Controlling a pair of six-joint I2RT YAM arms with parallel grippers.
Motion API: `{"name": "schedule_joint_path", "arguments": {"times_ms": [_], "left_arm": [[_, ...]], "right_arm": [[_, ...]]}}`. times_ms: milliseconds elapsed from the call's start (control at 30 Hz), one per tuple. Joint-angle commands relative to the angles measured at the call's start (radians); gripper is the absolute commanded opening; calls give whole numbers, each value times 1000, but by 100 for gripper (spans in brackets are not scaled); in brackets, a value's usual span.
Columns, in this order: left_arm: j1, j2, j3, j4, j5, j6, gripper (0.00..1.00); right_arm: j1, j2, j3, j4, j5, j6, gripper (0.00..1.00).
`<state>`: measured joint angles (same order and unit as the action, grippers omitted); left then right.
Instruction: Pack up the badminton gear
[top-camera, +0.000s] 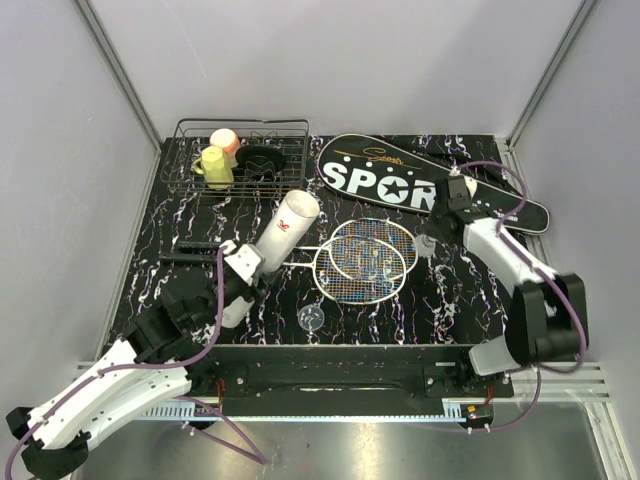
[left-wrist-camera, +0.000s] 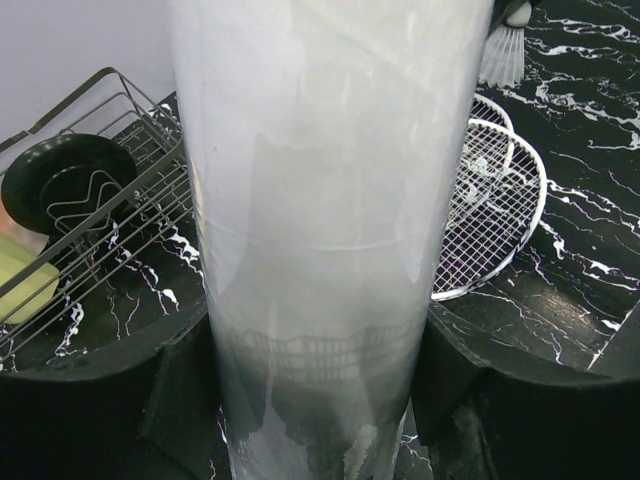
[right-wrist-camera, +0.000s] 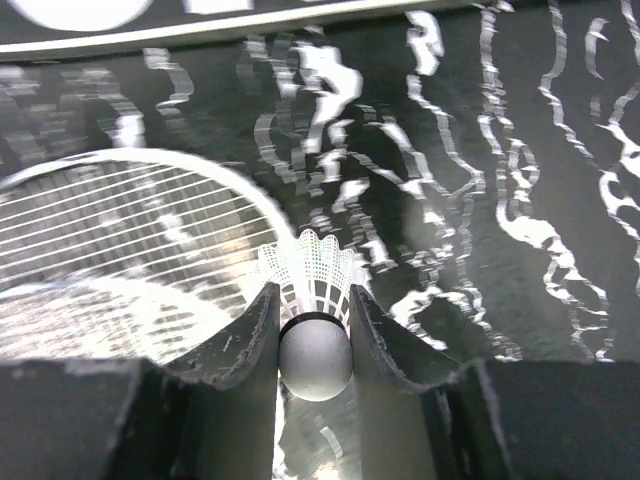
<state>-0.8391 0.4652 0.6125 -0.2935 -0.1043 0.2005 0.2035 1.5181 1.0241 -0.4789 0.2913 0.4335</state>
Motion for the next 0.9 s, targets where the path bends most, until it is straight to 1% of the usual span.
{"name": "schedule_joint_path", "arguments": {"times_ms": [0, 33, 67, 100, 133, 200, 300, 467, 533, 567, 600, 633, 667, 700, 767, 800, 833, 867], "left_arm": [[-2, 23, 39, 90, 20, -12, 11], [-2, 32, 41, 90, 20, -10, 11], [-2, 36, 43, 91, 20, -10, 11], [-2, 41, 44, 90, 20, -9, 11], [-2, 49, 46, 91, 20, -7, 11], [-2, 52, 47, 90, 20, -6, 11], [-2, 49, 46, 82, 11, -9, 11], [-2, 39, 43, 83, 12, -12, 11], [-2, 46, 44, 83, 18, -10, 11], [-2, 46, 44, 83, 20, -9, 11], [-2, 46, 46, 83, 21, -10, 11], [-2, 41, 46, 83, 23, -9, 11], [-2, 39, 46, 85, 23, -10, 11], [-2, 39, 44, 88, 25, -10, 11], [0, 38, 44, 88, 28, -10, 11], [-2, 38, 44, 86, 31, -10, 11], [-2, 39, 46, 88, 32, -10, 11], [-2, 39, 46, 88, 32, -9, 11]], "right_arm": [[-3, -214, -30, 63, -372, 19, 19], [-3, -220, -32, 71, -524, 36, 22], [-3, -216, -41, 89, -602, 59, 23], [-1, -205, -77, 171, -682, 114, 24], [-3, -170, -99, 225, -825, 141, 26], [-3, -129, -148, 352, -888, 211, 27], [-3, -64, -168, 448, -945, 223, 28], [-21, 16, -165, 470, -960, 189, 31], [-36, 28, -177, 468, -953, 186, 36], [-39, 27, -179, 459, -939, 169, 41], [-41, 24, -176, 420, -919, 156, 45], [-41, 19, -171, 392, -881, 142, 53], [-41, 20, -161, 357, -856, 104, 56], [-41, 24, -136, 280, -831, 87, 58], [-41, 22, -111, 209, -750, 38, 64], [-41, 16, -90, 147, -721, 22, 66], [-32, -7, -79, 111, -636, 10, 69], [-17, -24, -67, 41, -588, -27, 71]]}}
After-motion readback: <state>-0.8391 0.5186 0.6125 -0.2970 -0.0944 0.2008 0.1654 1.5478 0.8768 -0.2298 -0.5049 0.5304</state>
